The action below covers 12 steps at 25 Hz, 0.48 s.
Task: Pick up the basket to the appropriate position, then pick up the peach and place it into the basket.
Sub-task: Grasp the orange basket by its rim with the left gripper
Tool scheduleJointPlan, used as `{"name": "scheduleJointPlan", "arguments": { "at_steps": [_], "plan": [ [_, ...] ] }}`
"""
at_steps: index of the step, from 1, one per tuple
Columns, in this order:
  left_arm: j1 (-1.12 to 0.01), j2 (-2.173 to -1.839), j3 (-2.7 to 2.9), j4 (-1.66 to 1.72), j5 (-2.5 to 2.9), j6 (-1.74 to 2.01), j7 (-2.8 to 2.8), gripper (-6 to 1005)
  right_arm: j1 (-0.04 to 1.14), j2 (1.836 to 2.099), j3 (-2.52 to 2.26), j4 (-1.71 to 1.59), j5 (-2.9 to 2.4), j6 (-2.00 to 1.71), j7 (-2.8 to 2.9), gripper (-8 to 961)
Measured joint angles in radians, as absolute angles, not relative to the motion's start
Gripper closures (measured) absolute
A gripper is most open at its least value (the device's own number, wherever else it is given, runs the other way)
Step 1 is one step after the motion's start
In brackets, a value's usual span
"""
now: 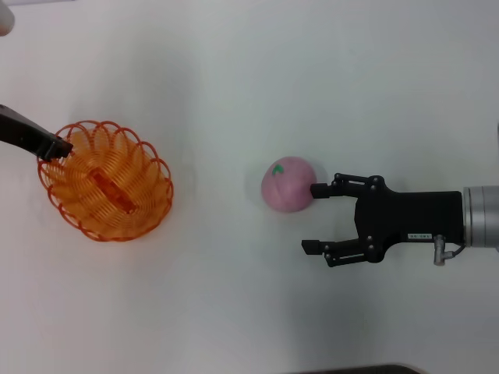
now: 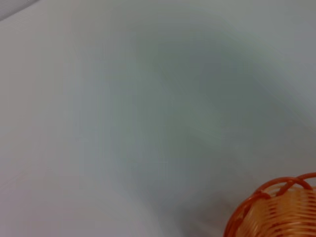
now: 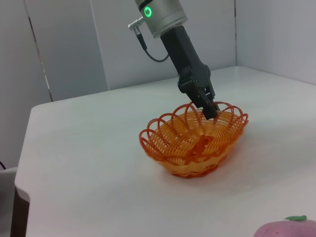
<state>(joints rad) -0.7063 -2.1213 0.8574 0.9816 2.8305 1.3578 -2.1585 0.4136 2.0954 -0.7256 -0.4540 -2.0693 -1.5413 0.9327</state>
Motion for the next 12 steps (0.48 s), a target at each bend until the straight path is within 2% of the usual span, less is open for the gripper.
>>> {"name": "scheduleJointPlan", "arguments": {
  "at_steps": [12],
  "plan": [
    [-0.771, -2.055, 0.804, 0.955, 2.819, 1.511, -2.384, 890, 0.419, 2.095, -0.726, -0.454, -2.069, -1.540, 0.933, 28]
  ]
}}
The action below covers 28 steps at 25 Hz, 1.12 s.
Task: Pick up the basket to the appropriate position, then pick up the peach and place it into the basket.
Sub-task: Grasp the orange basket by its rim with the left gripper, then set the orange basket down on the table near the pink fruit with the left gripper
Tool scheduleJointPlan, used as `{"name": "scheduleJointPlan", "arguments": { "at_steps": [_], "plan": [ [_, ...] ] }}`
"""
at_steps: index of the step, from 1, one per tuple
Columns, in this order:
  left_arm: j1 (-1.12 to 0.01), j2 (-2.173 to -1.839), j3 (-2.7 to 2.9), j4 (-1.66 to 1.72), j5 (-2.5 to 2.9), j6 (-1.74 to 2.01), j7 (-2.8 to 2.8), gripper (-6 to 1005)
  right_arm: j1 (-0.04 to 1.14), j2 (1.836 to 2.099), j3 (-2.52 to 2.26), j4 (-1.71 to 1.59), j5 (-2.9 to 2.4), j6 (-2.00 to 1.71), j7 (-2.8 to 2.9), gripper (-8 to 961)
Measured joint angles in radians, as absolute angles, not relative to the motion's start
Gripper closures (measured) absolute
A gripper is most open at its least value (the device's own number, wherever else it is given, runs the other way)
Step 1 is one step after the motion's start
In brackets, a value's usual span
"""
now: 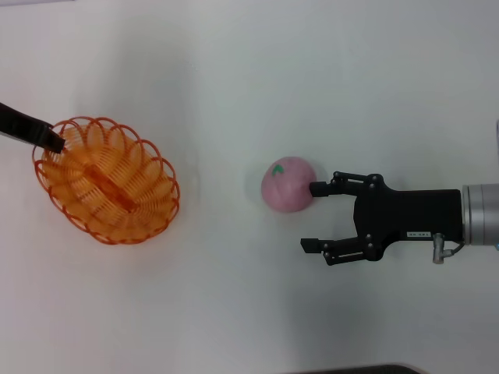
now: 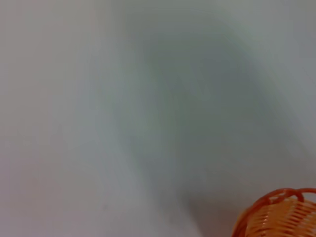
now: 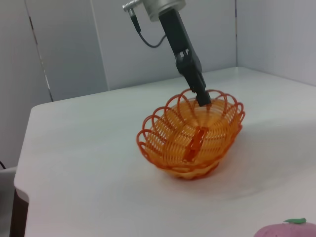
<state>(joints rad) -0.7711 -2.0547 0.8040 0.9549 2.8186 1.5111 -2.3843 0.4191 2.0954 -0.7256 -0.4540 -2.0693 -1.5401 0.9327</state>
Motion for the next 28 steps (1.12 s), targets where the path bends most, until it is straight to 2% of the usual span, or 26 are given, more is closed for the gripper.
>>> {"name": "scheduleJointPlan", "arguments": {
  "at_steps": [7, 19, 28],
  "plan": [
    [-0.812, -1.967, 0.673, 0.808, 2.768, 1.554, -2.383, 929, 0.422, 2.095, -0.726, -0.454, -2.069, -1.540, 0.933, 28],
    [-0.800, -1.957, 0.577, 0.796, 2.742, 1.611, -2.383, 931, 0.428, 2.095, -0.726, -0.454, -2.069, -1.533, 0.933, 28],
    [-0.740, -1.963, 0.523, 0.763, 2.656, 1.622, -2.392, 932, 0.428, 2.095, -0.726, -0.442, -2.069, -1.523, 0.933, 28]
  ]
}}
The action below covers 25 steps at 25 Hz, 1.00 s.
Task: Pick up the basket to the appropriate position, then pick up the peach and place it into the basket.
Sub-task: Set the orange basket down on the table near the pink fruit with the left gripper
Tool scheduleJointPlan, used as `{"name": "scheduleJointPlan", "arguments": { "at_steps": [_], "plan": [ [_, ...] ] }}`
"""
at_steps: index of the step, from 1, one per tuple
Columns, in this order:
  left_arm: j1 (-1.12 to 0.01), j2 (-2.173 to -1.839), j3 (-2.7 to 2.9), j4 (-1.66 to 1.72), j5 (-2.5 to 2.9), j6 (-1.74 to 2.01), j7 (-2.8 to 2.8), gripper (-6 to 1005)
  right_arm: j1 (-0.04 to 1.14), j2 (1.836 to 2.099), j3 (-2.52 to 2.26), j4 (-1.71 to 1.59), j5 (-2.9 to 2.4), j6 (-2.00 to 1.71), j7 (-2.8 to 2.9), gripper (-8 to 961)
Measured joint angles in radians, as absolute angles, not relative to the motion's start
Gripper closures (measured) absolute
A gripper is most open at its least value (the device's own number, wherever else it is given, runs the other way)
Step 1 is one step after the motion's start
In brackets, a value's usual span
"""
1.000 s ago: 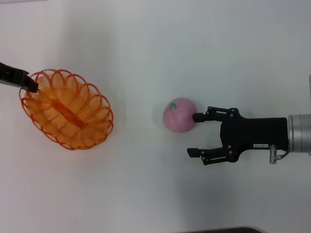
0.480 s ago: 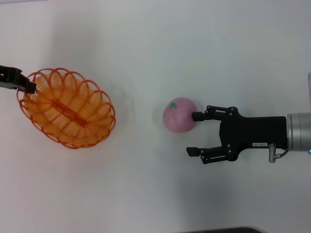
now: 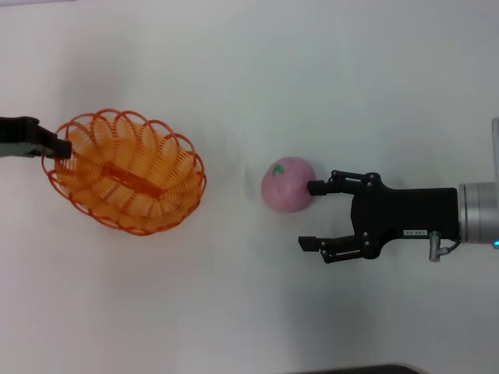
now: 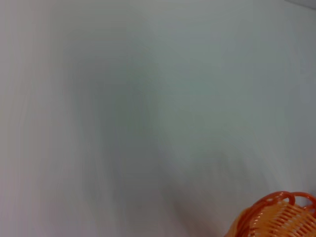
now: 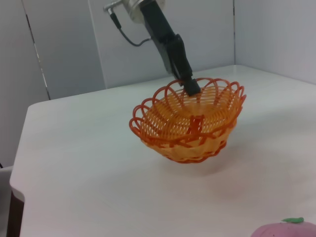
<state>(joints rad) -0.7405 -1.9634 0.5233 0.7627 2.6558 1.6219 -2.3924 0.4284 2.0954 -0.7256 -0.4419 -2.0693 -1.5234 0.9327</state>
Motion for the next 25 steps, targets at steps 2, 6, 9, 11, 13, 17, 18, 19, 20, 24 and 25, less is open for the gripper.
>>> {"name": "scheduleJointPlan", "arguments": {
  "at_steps": [2, 6, 9, 11, 13, 17, 18, 19, 20, 24, 25],
  "plan": [
    [-0.723, -1.970, 0.517, 0.762, 2.646, 1.624, -2.398, 932, 0.429, 2.095, -0.726, -0.442, -2.069, -1.523, 0.933, 28],
    [-0.686, -1.983, 0.504, 0.767, 2.617, 1.626, -2.406, 932, 0.430, 2.095, -0.726, -0.440, -2.069, -1.520, 0.933, 28],
    [-0.669, -1.989, 0.501, 0.774, 2.597, 1.626, -2.413, 932, 0.430, 2.095, -0.726, -0.440, -2.069, -1.517, 0.933, 28],
    [-0.645, -2.007, 0.501, 0.798, 2.571, 1.631, -2.436, 932, 0.430, 2.095, -0.726, -0.440, -2.069, -1.517, 0.933, 28],
    [-0.635, -2.019, 0.500, 0.817, 2.562, 1.638, -2.450, 932, 0.430, 2.095, -0.726, -0.439, -2.069, -1.517, 0.933, 28],
    [-0.612, -2.070, 0.502, 0.917, 2.558, 1.656, -2.484, 933, 0.430, 2.095, -0.725, -0.439, -2.069, -1.517, 0.934, 28],
    [-0.608, -2.085, 0.505, 0.946, 2.558, 1.659, -2.491, 933, 0.430, 2.095, -0.726, -0.439, -2.069, -1.516, 0.934, 28],
    [-0.602, -2.101, 0.507, 0.977, 2.558, 1.661, -2.498, 933, 0.430, 2.095, -0.726, -0.439, -2.069, -1.516, 0.934, 28],
    [-0.597, -2.118, 0.509, 1.004, 2.557, 1.662, -2.505, 933, 0.431, 2.095, -0.726, -0.439, -2.069, -1.516, 0.934, 28],
    [-0.588, -2.150, 0.510, 1.038, 2.557, 1.663, -2.528, 933, 0.432, 2.095, -0.726, -0.439, -2.069, -1.515, 0.940, 28],
    [-0.584, -2.156, 0.508, 1.040, 2.557, 1.661, -2.533, 933, 0.433, 2.095, -0.726, -0.439, -2.069, -1.515, 0.942, 28]
  ]
}}
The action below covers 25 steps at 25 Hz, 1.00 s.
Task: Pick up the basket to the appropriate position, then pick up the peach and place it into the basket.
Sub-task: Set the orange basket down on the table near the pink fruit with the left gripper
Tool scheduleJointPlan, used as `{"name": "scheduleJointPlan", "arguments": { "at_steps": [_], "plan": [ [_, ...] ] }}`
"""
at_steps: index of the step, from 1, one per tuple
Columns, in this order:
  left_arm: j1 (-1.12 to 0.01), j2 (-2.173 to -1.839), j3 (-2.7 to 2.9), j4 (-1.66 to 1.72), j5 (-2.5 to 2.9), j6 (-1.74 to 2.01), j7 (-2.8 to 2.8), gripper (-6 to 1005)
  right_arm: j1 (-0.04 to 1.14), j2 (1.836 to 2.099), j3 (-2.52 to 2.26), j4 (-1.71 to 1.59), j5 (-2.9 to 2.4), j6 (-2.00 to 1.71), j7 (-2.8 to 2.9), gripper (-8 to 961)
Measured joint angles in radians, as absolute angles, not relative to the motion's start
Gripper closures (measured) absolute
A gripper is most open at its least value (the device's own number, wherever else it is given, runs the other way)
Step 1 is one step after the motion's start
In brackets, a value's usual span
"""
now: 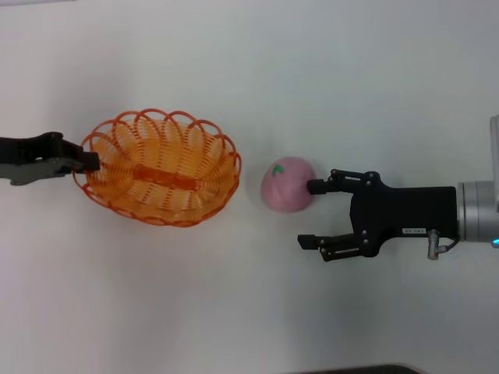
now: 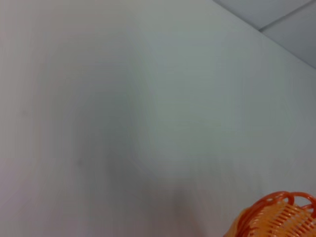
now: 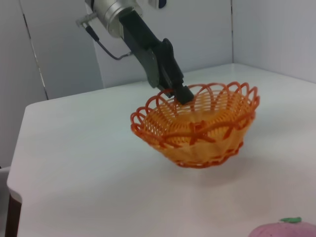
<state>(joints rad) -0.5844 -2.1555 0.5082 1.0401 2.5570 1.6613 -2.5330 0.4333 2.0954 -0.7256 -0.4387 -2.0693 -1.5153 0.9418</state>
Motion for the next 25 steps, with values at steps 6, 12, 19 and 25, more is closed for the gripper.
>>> {"name": "scheduleJointPlan", "arguments": {
  "at_steps": [6, 12, 19, 25],
  "plan": [
    [-0.541, -2.167, 0.509, 1.037, 2.513, 1.631, -2.577, 934, 0.436, 2.095, -0.726, -0.439, -2.068, -1.515, 0.945, 28],
    [-0.495, -2.172, 0.520, 1.044, 2.457, 1.616, -2.604, 933, 0.436, 2.095, -0.725, -0.439, -2.067, -1.514, 0.945, 28],
    [-0.464, -2.174, 0.547, 1.043, 2.437, 1.590, -2.612, 930, 0.444, 2.095, -0.724, -0.439, -2.063, -1.513, 0.945, 28],
    [-0.411, -2.175, 0.608, 1.065, 2.384, 1.529, -2.614, 928, 0.446, 2.095, -0.724, -0.439, -2.058, -1.512, 0.945, 28]
  ]
}}
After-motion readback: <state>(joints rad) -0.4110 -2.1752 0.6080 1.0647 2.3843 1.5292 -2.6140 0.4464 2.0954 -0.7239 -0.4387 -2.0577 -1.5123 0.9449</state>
